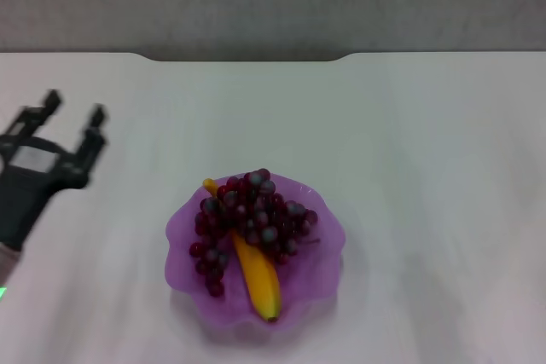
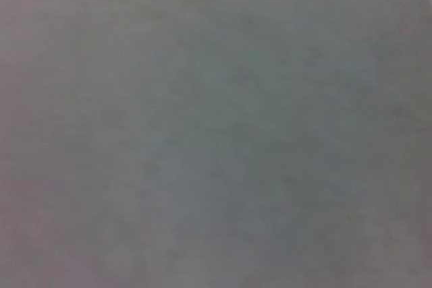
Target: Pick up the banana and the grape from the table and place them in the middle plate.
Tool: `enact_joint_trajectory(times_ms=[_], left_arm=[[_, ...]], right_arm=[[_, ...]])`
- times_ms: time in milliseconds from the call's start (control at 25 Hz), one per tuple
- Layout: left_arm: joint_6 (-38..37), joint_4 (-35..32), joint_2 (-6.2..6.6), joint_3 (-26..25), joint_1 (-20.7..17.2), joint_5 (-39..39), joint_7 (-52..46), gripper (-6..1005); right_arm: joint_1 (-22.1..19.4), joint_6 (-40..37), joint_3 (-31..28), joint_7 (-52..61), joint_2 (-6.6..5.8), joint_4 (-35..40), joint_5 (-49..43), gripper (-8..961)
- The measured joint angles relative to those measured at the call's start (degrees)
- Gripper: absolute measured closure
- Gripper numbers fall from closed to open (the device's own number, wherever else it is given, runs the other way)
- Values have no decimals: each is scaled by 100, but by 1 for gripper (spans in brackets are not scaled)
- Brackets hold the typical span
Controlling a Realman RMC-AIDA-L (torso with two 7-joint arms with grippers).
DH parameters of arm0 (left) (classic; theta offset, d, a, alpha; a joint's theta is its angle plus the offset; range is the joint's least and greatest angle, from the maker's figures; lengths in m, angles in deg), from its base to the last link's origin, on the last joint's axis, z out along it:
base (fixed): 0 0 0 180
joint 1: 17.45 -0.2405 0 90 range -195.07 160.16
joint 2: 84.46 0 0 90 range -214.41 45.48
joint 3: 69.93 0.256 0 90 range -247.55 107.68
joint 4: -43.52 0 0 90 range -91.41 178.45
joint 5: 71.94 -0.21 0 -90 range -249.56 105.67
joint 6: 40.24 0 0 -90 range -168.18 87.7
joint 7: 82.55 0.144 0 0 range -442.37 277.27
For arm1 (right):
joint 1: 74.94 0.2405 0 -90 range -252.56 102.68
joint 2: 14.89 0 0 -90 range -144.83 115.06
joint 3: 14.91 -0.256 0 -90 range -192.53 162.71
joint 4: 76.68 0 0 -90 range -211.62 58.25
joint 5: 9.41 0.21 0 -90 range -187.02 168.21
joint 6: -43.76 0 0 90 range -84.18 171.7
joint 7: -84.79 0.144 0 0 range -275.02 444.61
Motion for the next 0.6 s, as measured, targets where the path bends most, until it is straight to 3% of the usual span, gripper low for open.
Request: enact_joint_trajectory(times_ms=[320,440,560,600], left_arm=[[54,-270,-40,-572,-141,180,12,421],[62,-318,-45,-564,-150,366,-2,544],[68,-383,-47,-538,-194,517,-116,668],[74,-422,-47,-546,-195,523,-179,770]], right_arm=[[541,-912,35,1325,-7,-1214,6,954],[792,-1072,37,1974,-11,-1689,4,954],[1146,-1128,-7,3308,-26,-2426,-10,954],[1146,-1128,-7,3308,-26,-2426,-10,954]])
